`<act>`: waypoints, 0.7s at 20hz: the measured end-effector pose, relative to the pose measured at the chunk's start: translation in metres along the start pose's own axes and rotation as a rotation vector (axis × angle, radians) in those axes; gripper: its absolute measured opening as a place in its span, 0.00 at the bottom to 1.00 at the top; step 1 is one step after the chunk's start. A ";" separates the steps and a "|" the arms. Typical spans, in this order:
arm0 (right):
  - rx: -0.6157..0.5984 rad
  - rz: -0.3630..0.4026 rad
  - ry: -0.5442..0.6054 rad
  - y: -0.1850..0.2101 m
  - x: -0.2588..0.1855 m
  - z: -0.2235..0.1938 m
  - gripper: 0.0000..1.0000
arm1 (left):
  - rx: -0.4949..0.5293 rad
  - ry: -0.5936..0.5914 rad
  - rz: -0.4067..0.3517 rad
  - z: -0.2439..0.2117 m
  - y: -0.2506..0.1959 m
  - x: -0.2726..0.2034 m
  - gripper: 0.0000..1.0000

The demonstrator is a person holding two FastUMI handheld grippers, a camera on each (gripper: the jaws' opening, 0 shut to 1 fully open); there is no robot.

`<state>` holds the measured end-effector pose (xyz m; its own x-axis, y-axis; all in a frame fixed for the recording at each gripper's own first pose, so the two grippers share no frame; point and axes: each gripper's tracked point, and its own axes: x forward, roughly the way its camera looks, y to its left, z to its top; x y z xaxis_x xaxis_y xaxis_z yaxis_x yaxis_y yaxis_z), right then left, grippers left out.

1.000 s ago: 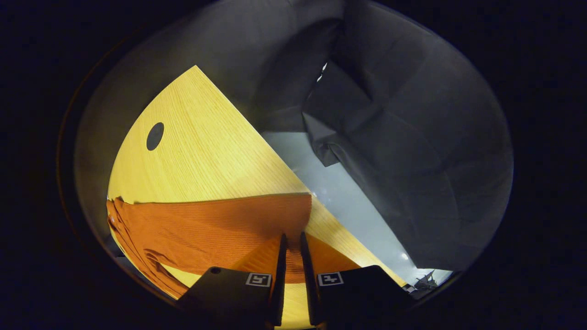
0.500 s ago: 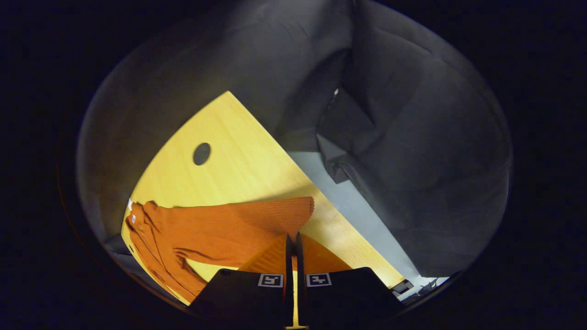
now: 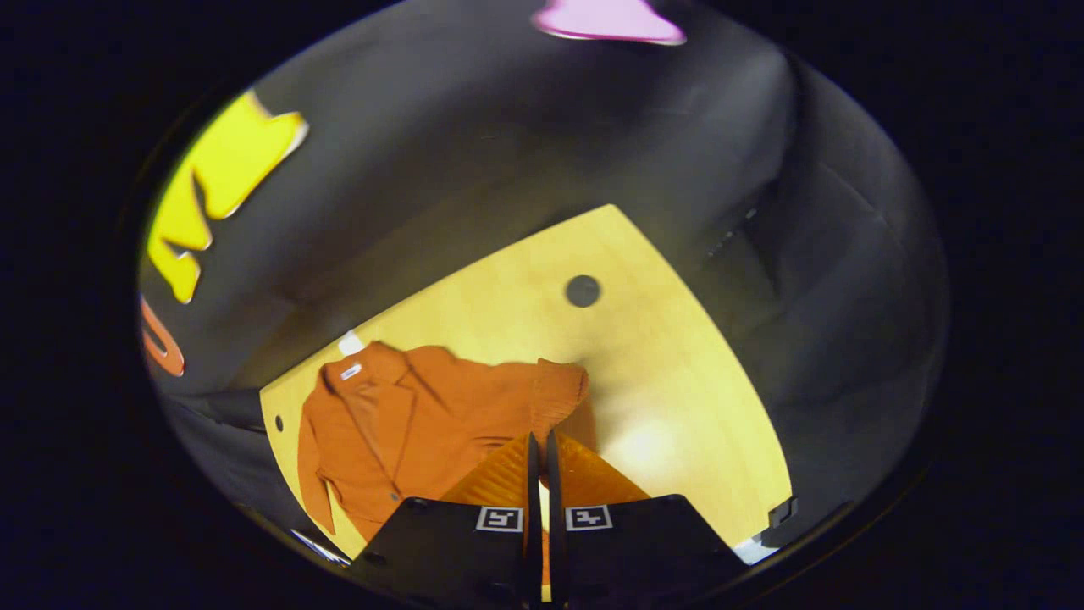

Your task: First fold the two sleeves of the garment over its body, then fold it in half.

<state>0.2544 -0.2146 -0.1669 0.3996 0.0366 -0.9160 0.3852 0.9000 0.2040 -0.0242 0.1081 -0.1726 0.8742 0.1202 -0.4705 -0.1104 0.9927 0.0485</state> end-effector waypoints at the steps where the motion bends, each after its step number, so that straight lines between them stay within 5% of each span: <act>1: -0.028 0.018 0.000 0.028 -0.003 -0.002 0.04 | -0.019 0.017 -0.017 -0.004 0.002 0.001 0.97; 7: -0.115 0.193 0.032 0.211 0.022 -0.049 0.04 | -0.035 0.034 -0.012 -0.021 0.047 0.016 0.97; 14: -0.239 0.241 0.121 0.355 0.092 -0.130 0.04 | -0.014 0.049 0.025 -0.038 0.100 0.023 0.97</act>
<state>0.3199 0.1645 -0.2236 0.3479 0.2982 -0.8888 0.0809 0.9350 0.3453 -0.0324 0.2095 -0.2118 0.8468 0.1443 -0.5119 -0.1392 0.9891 0.0486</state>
